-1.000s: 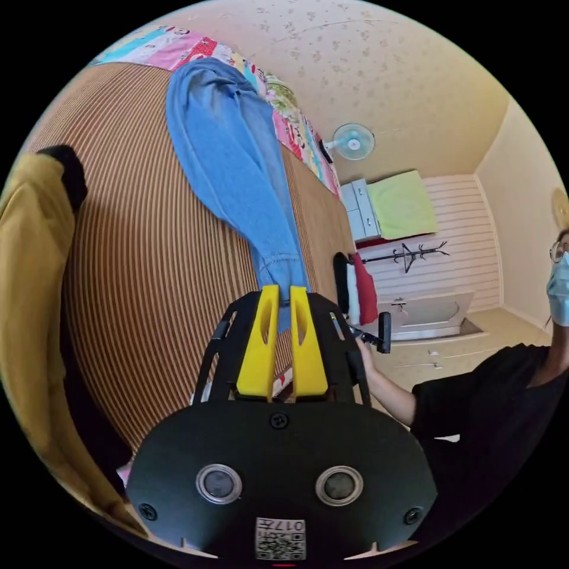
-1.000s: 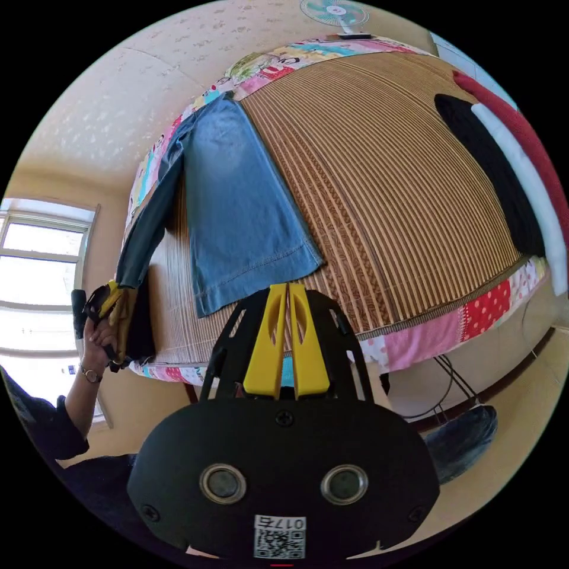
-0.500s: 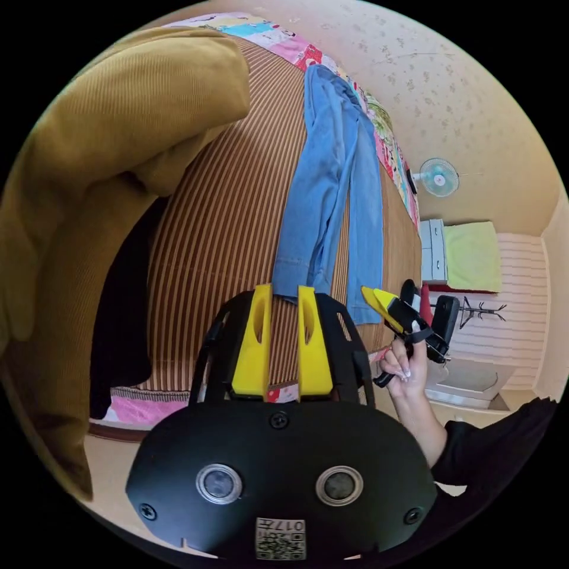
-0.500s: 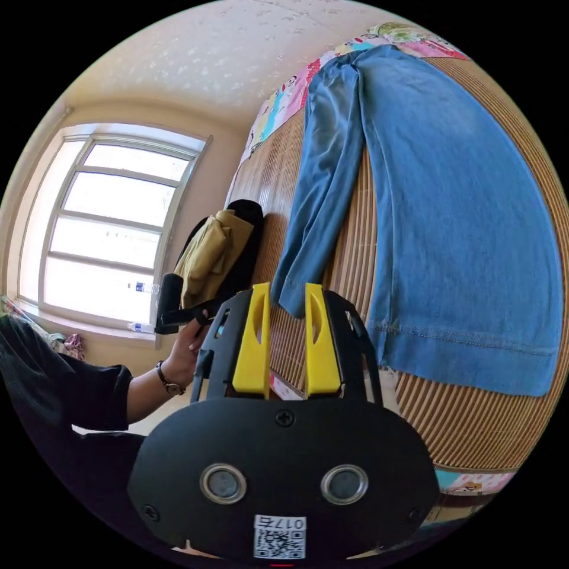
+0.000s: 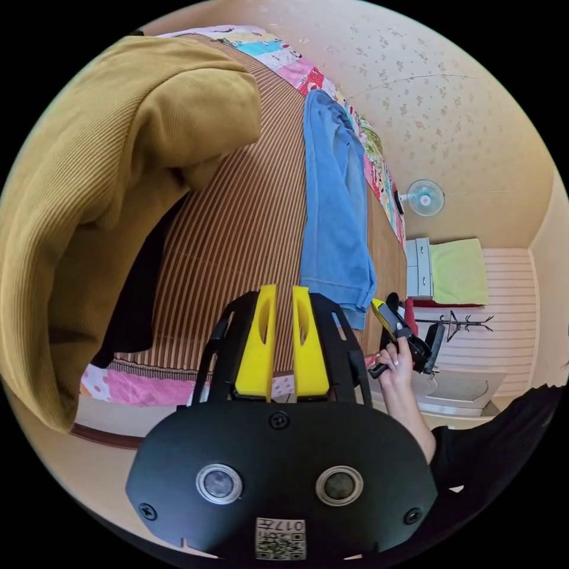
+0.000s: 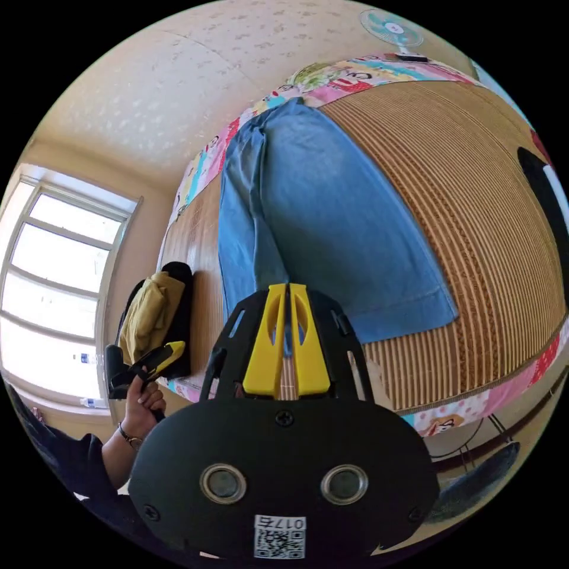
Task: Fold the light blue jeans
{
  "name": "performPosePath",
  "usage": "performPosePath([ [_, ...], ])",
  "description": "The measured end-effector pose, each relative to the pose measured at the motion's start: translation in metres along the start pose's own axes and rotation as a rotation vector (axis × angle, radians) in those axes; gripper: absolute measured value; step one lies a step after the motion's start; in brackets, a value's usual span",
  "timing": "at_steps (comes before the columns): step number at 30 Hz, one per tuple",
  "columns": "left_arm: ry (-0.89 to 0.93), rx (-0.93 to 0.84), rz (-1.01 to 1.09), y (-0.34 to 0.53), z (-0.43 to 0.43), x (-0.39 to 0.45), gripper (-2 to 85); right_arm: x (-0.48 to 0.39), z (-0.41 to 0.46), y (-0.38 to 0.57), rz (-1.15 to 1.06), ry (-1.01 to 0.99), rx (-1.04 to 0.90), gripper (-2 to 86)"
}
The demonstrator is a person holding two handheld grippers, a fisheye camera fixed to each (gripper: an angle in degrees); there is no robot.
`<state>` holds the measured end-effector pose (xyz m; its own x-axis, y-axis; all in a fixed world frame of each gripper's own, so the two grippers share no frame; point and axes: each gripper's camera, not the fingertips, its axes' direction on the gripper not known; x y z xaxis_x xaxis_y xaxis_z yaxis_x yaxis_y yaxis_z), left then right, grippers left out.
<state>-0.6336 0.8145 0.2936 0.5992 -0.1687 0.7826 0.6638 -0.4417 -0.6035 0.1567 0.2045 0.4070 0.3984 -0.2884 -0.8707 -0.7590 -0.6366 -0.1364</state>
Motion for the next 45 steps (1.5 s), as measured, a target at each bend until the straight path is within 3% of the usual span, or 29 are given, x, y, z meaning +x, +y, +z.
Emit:
performPosePath([
  [3, 0.034, -0.052, -0.017, -0.006, 0.021, 0.0, 5.3, 0.035, 0.016, -0.003, 0.106, 0.02, -0.153, 2.2],
  [6, 0.082, -0.094, 0.008, -0.017, 0.048, 0.011, 6.2, 0.013, -0.006, 0.003, 0.006, -0.094, 0.008, 3.4],
  [9, 0.076, -0.137, 0.043, -0.031, 0.077, 0.032, 8.5, -0.019, -0.007, -0.005, -0.069, -0.029, 0.04, 5.2],
  [13, 0.076, -0.246, 0.058, -0.048, 0.124, 0.06, 10.9, -0.02, 0.006, -0.026, 0.019, 0.058, 0.076, 8.0],
  [16, 0.021, -0.305, 0.052, -0.051, 0.148, 0.072, 5.7, -0.005, 0.019, -0.031, 0.076, 0.087, 0.102, 6.7],
  [18, -0.013, -0.317, 0.039, -0.051, 0.148, 0.076, 0.8, 0.001, 0.032, -0.043, 0.089, 0.019, -0.015, 3.0],
  [21, 0.027, -0.206, 0.093, -0.043, 0.109, 0.083, -0.5, -0.036, -0.001, -0.037, -0.039, -0.012, 0.066, 1.3],
  [26, -0.098, -0.043, 0.085, -0.007, 0.028, 0.064, -0.8, -0.097, -0.015, -0.008, -0.202, -0.151, -0.007, 0.6],
  [33, -0.263, -0.111, -0.003, 0.007, 0.047, 0.025, -0.6, -0.104, 0.073, 0.031, -0.204, -0.119, -0.303, 0.7],
  [39, -0.378, -0.113, -0.019, 0.016, 0.08, 0.04, 2.7, -0.055, 0.027, -0.02, -0.128, -0.09, -0.064, 1.3],
  [45, -0.316, 0.203, 0.041, 0.044, 0.068, 0.108, 5.2, -0.019, 0.015, -0.092, -0.221, 0.062, -0.068, 5.6],
])
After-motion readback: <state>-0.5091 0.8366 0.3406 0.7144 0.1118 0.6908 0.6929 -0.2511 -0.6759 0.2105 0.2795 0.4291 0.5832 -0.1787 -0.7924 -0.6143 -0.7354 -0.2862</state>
